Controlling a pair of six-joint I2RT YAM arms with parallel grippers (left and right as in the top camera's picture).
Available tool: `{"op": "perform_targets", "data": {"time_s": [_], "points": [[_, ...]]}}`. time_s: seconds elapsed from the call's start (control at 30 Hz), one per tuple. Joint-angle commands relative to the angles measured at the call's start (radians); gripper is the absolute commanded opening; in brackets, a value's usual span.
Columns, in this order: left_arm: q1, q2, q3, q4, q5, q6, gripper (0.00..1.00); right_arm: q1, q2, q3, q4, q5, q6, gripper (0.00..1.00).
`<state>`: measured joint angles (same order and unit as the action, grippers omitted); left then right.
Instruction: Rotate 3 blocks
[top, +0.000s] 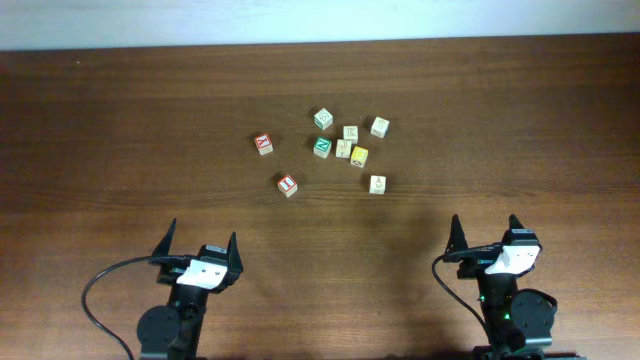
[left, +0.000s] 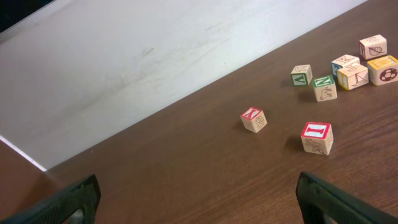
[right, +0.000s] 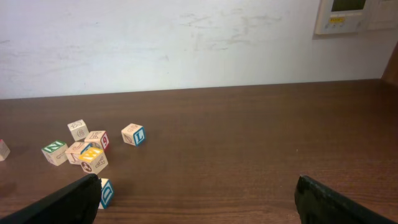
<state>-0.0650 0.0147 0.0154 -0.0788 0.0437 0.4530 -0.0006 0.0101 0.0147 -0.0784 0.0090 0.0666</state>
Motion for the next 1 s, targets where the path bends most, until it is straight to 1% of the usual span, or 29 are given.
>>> {"op": "perform_targets", "data": {"time_s": [0.0, 0.83, 0.9, 0.97], "points": [[0.005, -0.008, -0.006, -0.002, -0.014, 0.013, 0.99, -0.006, -0.006, -0.009, -0.002, -0.001, -0.007, 0.99], [0.005, -0.008, -0.006, -0.001, -0.013, 0.013, 0.99, -0.006, -0.006, -0.009, 0.0, -0.002, -0.006, 0.99], [0.005, -0.009, -0.006, 0.003, 0.022, 0.013, 0.99, -0.006, -0.006, -0.009, 0.008, -0.025, -0.006, 0.99], [0.004, -0.009, -0.006, 0.011, 0.095, 0.008, 0.99, -0.006, -0.006, -0.009, 0.008, -0.082, -0.007, 0.99]]}}
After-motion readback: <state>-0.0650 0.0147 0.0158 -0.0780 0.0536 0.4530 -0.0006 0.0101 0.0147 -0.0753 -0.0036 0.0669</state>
